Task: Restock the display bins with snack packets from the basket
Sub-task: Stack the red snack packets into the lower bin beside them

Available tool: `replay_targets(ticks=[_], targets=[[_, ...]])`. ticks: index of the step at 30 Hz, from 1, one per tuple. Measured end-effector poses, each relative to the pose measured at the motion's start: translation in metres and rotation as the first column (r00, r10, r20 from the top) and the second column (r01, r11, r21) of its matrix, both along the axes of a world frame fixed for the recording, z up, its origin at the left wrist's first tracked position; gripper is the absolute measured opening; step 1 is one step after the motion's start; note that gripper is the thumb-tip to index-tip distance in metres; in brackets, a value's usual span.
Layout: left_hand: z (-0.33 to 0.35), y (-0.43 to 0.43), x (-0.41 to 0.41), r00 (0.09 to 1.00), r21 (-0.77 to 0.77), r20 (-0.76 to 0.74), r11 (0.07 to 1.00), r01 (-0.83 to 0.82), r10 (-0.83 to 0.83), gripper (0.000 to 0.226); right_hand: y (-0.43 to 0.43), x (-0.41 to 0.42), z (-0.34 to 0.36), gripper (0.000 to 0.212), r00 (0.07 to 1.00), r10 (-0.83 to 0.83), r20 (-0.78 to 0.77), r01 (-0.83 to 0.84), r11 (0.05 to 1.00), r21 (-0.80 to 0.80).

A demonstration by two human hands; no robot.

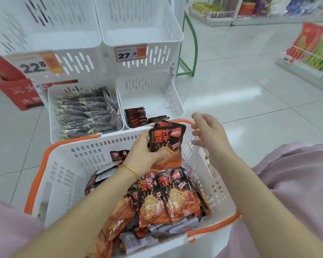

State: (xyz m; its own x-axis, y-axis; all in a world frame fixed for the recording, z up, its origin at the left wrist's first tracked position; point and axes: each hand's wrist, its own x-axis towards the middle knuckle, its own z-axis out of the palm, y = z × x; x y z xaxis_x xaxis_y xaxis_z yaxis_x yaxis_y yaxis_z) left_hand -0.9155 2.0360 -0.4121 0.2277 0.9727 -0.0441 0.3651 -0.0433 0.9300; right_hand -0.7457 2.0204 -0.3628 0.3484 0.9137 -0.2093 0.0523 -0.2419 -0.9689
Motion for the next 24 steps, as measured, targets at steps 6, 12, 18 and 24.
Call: replay_targets(ticks=[6,12,18,24], targets=[[0.001,0.014,-0.009,0.997,-0.093,0.069,0.996,-0.015,0.022,0.061,0.044,0.006,0.006,0.056,0.812,0.545,0.206,-0.542,0.837,-0.078],[-0.005,0.060,-0.015,0.996,-0.113,0.085,0.993,0.037,-0.027,0.091,0.110,0.003,0.012,0.012,0.512,0.771,0.379,-0.732,0.623,-0.277],[-0.023,0.131,-0.045,0.893,0.235,-0.418,0.970,-0.068,0.164,0.072,0.200,0.019,-0.008,0.012,0.826,0.363,0.431,-0.423,0.905,0.049],[-0.072,0.175,-0.062,0.601,0.289,-0.789,0.941,0.178,0.129,0.055,0.265,0.005,-0.087,0.028,0.663,0.271,0.697,-0.354,0.935,-0.027]])
